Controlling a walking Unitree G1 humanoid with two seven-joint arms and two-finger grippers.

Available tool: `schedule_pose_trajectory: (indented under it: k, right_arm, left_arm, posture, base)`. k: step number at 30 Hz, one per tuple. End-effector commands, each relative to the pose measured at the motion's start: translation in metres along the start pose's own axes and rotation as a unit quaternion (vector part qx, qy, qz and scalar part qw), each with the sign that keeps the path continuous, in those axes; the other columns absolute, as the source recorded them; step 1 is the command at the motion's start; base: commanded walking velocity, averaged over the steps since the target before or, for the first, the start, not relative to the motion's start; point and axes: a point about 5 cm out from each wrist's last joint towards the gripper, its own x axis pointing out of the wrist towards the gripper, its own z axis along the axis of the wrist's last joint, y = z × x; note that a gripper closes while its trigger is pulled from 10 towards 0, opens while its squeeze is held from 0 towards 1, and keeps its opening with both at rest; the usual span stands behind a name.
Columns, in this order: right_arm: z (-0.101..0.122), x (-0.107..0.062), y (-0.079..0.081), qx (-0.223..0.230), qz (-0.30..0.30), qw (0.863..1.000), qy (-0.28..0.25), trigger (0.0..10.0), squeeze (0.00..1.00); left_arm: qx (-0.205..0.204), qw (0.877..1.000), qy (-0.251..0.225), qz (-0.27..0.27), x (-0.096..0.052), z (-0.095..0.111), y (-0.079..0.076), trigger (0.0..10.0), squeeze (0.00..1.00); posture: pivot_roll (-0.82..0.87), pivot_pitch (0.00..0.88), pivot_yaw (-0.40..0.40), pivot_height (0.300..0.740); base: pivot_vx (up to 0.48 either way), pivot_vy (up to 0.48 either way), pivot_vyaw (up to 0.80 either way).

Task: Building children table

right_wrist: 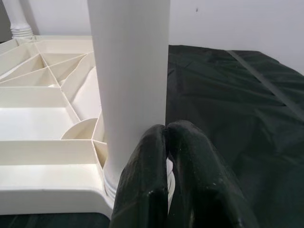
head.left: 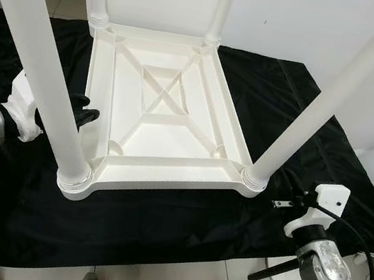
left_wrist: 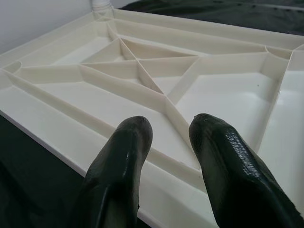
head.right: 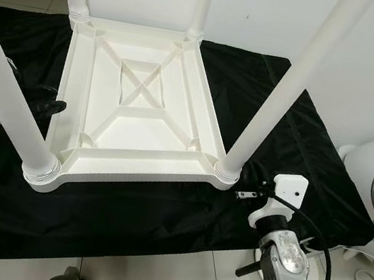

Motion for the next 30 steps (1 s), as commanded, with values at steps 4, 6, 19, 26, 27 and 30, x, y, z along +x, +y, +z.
schedule_pose_trajectory:
  k: [4,6,19,26,27,30]
  right_arm:
    - [-0.001,-0.023,-0.003,0.005,0.027,0.999,0.028,10.0,0.00]
    - [-0.001,-0.026,-0.001,0.006,0.038,0.999,0.033,10.0,0.00]
    - [0.013,0.000,0.019,0.019,0.143,0.989,0.016,10.0,0.00]
    - [0.019,0.025,0.011,0.020,0.146,0.989,0.000,10.0,0.00]
    - [0.019,0.029,0.005,0.015,0.133,0.991,-0.001,10.0,0.00]
    - [0.019,0.032,-0.002,0.013,0.119,0.993,-0.003,10.0,0.00]
  left_arm:
    - [-0.025,0.997,-0.034,0.063,0.003,0.003,0.007,10.0,0.00]
    - [-0.026,0.997,-0.035,0.060,0.003,0.003,0.006,10.0,0.00]
    - [-0.054,0.995,-0.069,-0.046,0.025,0.007,-0.034,10.0,0.00]
    - [-0.072,0.982,-0.084,-0.152,0.029,0.010,-0.080,10.0,0.00]
    - [-0.076,0.978,-0.084,-0.176,0.029,0.011,-0.089,10.0,0.00]
    - [-0.079,0.973,-0.083,-0.201,0.029,0.011,-0.099,10.0,0.00]
  posture:
    - [0.12,0.033,-0.100,0.740]
    - [0.12,0.034,-0.098,0.740]
    - [0.10,0.035,-0.075,0.740]
    - [0.11,0.036,-0.088,0.740]
    - [0.12,0.037,-0.093,0.740]
    - [0.12,0.039,-0.094,0.740]
  base:
    - [0.000,0.000,0.00]
    - [0.000,0.000,0.00]
    - [0.000,0.000,0.00]
    - [0.000,0.000,0.00]
    - [0.000,0.000,0.00]
    - [0.000,0.000,0.00]
